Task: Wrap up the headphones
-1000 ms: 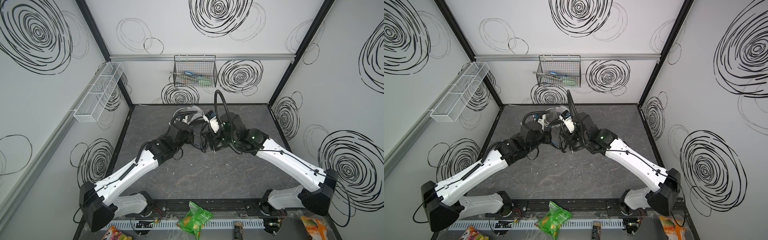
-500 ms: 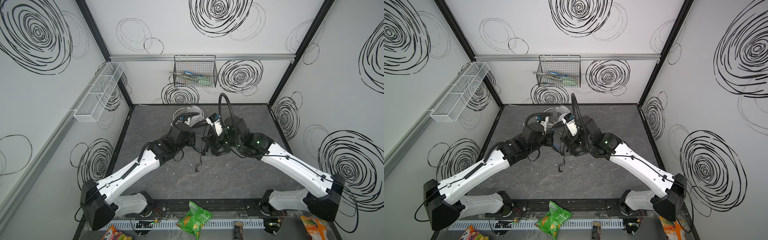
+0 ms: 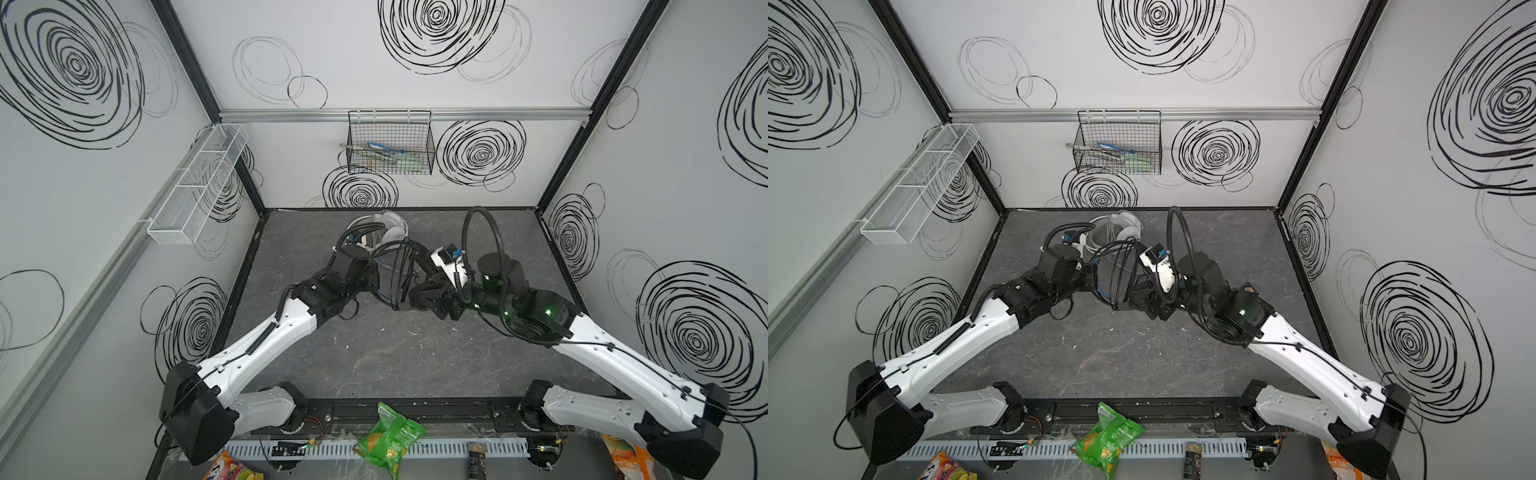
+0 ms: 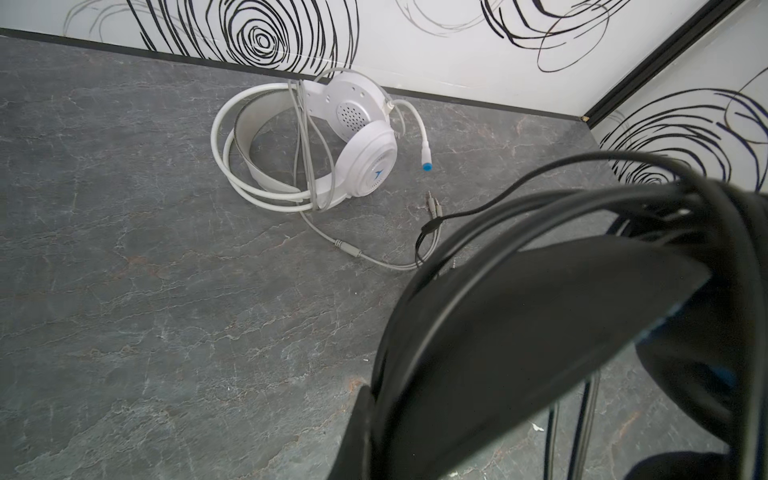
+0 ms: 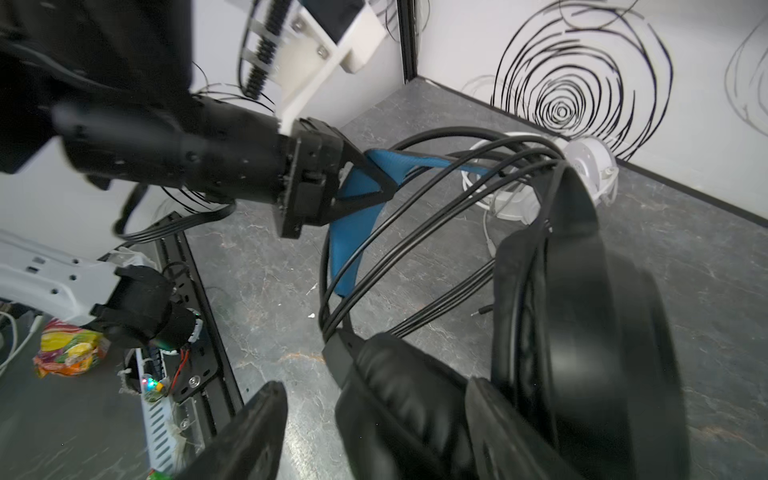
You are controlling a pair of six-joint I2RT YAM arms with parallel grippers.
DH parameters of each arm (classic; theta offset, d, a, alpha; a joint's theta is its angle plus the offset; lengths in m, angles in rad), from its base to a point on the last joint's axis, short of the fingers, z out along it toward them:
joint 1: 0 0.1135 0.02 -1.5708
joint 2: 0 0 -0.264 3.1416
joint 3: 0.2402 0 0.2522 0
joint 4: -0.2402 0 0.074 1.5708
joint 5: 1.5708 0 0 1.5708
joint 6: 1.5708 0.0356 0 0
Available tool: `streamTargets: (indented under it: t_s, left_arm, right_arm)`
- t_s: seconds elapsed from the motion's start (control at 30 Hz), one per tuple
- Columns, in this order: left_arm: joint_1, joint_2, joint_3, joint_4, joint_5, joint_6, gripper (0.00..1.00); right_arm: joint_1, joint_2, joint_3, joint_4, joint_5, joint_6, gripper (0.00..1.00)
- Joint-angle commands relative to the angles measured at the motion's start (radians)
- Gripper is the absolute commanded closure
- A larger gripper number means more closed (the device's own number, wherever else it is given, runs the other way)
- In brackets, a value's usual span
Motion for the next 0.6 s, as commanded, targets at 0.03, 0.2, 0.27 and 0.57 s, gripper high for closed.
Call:
streamTargets:
  t_s: [0.03,0.2,0.27,0.57]
  left_arm:
    - [0.006,-0.058,0.089,0.090,0.049,-0.040,1.00]
    - [0.008,-0.100,0.142,0.039,0.059,-0.049,1.00]
    - [0.008,-0.116,0.164,0.021,0.060,-0.056,1.00]
    - [-0.009,-0.143,0.301,-0.066,0.060,-0.065,1.00]
  right_arm:
    - [0.000,-0.158,-0.056,0.083,0.039,-0.014,0.19]
    - [-0.039,-0.264,-0.121,0.086,0.149,0.034,0.16]
    - [-0.052,-0.296,-0.148,0.096,0.173,0.063,0.16]
    - [-0.104,-0.363,-0.293,0.170,0.193,0.151,0.09]
